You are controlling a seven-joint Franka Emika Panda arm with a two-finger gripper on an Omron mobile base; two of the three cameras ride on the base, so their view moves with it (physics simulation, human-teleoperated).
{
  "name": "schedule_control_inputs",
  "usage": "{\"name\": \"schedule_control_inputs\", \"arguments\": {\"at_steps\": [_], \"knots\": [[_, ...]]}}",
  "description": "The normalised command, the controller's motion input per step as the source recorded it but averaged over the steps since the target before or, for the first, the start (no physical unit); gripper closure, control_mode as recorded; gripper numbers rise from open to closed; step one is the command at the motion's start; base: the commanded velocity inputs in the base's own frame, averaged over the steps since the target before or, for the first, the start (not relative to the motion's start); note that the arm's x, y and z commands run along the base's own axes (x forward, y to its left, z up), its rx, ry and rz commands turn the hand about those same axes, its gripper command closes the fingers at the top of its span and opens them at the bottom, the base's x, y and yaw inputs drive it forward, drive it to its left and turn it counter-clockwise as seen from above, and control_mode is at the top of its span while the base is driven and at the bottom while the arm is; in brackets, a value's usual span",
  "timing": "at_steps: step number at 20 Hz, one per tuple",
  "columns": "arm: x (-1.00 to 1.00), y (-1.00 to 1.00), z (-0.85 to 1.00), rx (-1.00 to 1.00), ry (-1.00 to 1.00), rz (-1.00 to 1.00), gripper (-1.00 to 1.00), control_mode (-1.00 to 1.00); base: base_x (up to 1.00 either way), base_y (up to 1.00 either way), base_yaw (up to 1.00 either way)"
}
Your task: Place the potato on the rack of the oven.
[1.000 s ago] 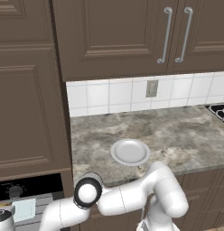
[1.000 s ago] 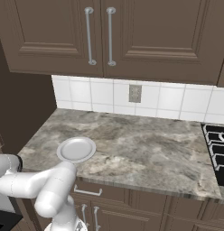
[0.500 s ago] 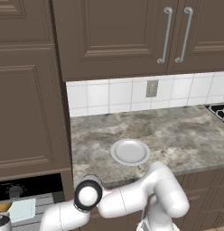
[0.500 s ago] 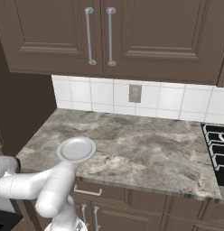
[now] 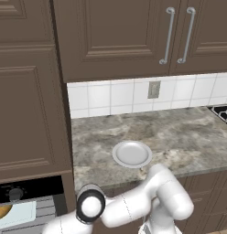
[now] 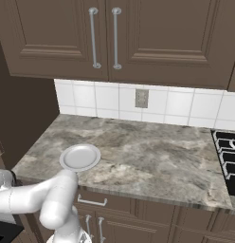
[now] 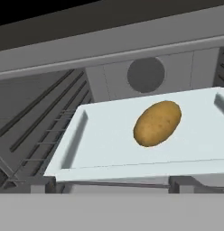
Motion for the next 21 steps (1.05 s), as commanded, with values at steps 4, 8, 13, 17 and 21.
{"name": "schedule_control_inputs", "arguments": {"at_steps": [4,8,13,17,21], "knots": [[-1.00,0.02,0.13,0.01,0.03,0.01,-1.00,-1.00,0.00,0.00,0.00],[-1.00,-0.44,0.26,0.15,0.04,0.02,-1.00,-1.00,0.00,0.00,0.00],[-1.00,-0.94,0.32,0.30,0.05,0.02,-1.00,-1.00,0.00,0.00,0.00],[-1.00,-1.00,0.28,0.38,0.11,0.04,-1.00,-1.00,0.00,0.00,0.00],[-0.93,-1.00,0.20,0.45,0.21,0.00,-1.00,-1.00,0.00,0.00,0.00]]}}
